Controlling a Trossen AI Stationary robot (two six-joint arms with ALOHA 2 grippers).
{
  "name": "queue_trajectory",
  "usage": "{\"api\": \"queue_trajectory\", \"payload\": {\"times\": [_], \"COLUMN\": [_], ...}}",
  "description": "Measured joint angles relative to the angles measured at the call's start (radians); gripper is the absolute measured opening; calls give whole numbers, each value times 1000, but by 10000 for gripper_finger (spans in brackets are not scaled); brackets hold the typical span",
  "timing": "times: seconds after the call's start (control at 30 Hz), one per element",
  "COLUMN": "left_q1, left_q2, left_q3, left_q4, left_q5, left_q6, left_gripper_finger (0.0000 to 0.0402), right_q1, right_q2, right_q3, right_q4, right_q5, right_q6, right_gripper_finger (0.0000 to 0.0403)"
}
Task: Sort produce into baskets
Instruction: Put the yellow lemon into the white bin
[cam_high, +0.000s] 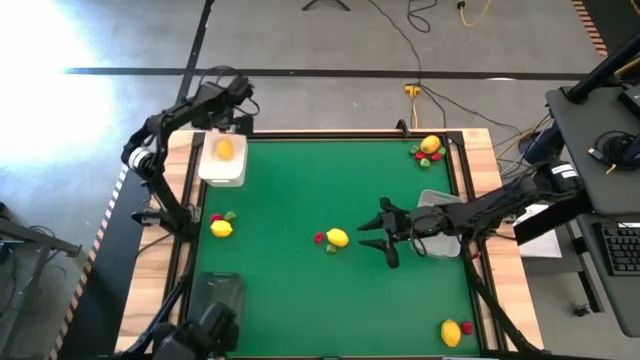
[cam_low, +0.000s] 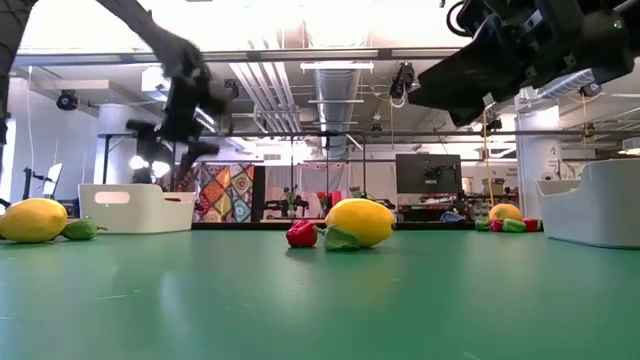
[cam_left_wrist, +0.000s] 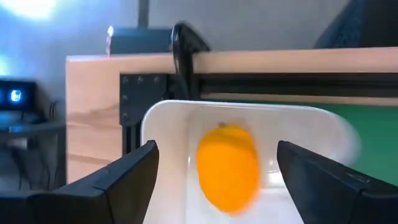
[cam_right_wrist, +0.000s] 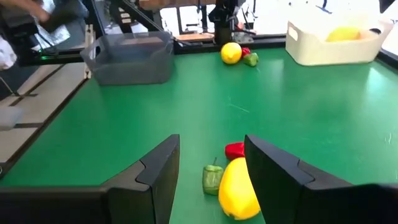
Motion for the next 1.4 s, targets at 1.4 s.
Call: {"api": "queue_trajectory", "payload": {"times": [1.4], "left_q1": [-1138], "left_q2": [397], "left_q3": [419], "left_q4": [171], "left_q5": [184], "left_q6": [140], "left_gripper_finger": [309], "right_q1": [263], "right_q2": [8], "right_q3": [-92], "right_q4": [-127], "right_q5": [4], "right_q6": [-113], "right_gripper_finger": [202]}}
